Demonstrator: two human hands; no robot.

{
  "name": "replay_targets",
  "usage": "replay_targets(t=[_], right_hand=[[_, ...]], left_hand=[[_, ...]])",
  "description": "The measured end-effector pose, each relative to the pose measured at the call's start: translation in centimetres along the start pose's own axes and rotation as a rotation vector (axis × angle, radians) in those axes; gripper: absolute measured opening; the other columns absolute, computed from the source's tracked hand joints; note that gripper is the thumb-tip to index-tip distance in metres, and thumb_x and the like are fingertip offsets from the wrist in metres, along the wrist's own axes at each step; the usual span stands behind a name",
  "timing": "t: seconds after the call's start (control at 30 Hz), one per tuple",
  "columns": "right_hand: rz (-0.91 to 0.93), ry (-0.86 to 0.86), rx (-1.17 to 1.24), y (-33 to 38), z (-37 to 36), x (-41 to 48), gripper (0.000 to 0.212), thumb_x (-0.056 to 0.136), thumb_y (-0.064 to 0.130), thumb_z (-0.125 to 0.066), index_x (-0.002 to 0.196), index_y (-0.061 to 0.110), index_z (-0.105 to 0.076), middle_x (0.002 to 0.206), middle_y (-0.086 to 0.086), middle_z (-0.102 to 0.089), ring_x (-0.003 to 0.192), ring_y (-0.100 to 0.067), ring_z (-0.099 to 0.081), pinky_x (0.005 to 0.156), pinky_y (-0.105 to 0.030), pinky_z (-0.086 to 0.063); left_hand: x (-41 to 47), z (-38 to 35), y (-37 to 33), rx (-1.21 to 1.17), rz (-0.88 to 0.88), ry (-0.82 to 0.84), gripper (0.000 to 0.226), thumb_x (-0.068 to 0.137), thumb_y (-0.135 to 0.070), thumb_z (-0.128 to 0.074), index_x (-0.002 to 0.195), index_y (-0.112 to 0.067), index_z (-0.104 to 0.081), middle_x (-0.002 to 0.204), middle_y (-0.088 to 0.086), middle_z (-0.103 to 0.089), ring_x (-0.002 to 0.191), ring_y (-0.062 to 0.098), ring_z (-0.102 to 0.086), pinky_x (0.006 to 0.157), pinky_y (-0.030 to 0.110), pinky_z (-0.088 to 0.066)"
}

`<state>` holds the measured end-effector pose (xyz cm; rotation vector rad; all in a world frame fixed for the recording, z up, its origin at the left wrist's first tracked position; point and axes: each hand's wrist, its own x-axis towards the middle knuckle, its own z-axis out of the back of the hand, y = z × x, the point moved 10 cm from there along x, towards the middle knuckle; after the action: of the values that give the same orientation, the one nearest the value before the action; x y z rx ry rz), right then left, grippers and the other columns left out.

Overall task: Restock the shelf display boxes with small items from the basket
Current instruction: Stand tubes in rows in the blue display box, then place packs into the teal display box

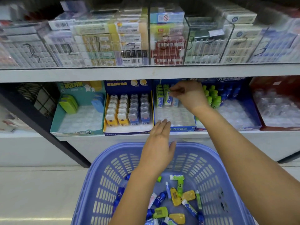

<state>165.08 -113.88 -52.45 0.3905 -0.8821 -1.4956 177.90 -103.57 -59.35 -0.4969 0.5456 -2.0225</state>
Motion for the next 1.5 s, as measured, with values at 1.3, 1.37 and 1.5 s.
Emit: replay_targets(t=[1.3, 1.37, 1.5], right_hand=[[-0.409, 1.078, -0.754, -19.1, -16.2, -27.9, 0.035, 0.091, 0.002, -0.044, 0.123, -0.008, -0.052, 0.128, -0.027, -0.051, 0.117, -0.033, -0.054, 0.092, -0.035, -0.045], [-0.362, 1.032, -0.767, -19.9, -16.9, -28.1, 0.034, 0.093, 0.003, -0.036, 0.125, -0.005, -0.047, 0.127, -0.026, -0.049, 0.116, -0.034, -0.053, 0.092, -0.038, -0.044], [-0.322, 1.019, -0.794, -21.0, -18.1, -28.2, 0.033, 0.093, 0.009, -0.039, 0.125, 0.003, -0.043, 0.126, -0.020, -0.050, 0.115, -0.036, -0.054, 0.092, -0.042, -0.044]], left_hand=[[-14.8, -20.2, 12.6, 0.106, 0.304, 0.911, 0.037, 0.094, -0.019, -0.046, 0.128, -0.007, -0.049, 0.127, 0.018, -0.051, 0.112, 0.035, -0.052, 0.090, 0.041, -0.044], [-15.0, -20.4, 13.4, 0.097, 0.332, 0.917, 0.039, 0.093, -0.022, -0.047, 0.130, -0.008, -0.049, 0.127, 0.019, -0.051, 0.113, 0.036, -0.051, 0.092, 0.041, -0.044], [-13.9, -20.6, 13.6, 0.053, 0.312, 0.809, 0.029, 0.091, -0.014, -0.051, 0.115, -0.001, -0.060, 0.118, 0.023, -0.057, 0.109, 0.037, -0.054, 0.085, 0.039, -0.043]])
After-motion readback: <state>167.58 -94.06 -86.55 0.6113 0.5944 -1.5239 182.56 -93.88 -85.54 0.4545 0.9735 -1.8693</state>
